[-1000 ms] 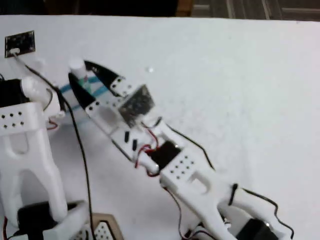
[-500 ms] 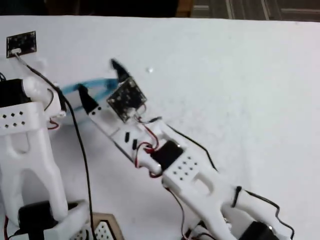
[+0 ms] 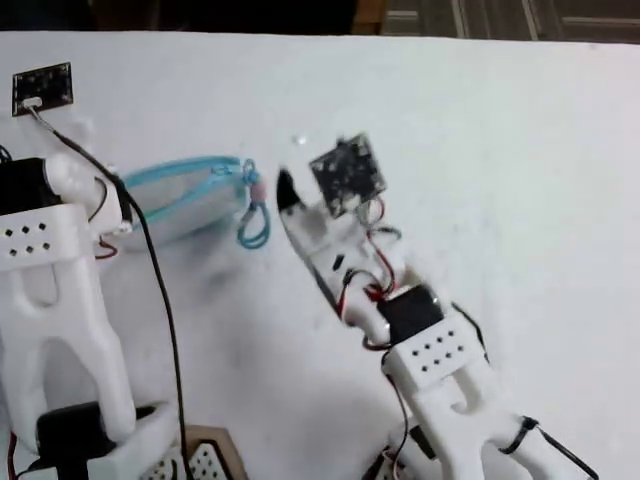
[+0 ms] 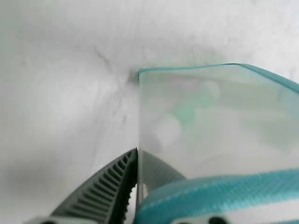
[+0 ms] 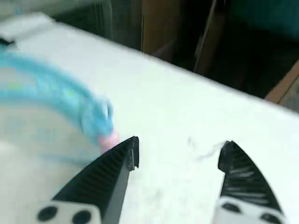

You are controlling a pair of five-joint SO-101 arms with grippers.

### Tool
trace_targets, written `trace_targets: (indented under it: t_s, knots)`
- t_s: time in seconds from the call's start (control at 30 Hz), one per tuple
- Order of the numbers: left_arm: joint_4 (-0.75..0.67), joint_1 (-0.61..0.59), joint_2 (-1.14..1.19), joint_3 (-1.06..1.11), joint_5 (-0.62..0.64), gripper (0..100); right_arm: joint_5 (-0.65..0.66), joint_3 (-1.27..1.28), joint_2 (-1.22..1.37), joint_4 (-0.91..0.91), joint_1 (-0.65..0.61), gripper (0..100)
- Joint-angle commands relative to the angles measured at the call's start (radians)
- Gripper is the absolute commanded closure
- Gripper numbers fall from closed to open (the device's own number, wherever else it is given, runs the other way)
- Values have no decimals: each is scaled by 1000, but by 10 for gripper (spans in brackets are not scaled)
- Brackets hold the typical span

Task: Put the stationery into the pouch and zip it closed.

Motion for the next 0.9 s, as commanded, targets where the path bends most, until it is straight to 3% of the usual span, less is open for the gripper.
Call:
trace_targets:
  t_s: [0.0,0.17,0.37,0.67,0.87]
  knots:
    - [-2,2,-10,-6,-9,978,5,141,-16,-71,-22,738]
    - [-2,2,-10,-6,-9,978,5,299,-16,-223,-65,738]
    - [-2,2,-10,-6,-9,978,3,315,4,-337,-73,738]
    - [-2,2,-10,-6,-9,978,-84,187,329,-487,-122,737]
    - [-2,2,-10,-6,-9,978,-87,78,532,-591,-90,737]
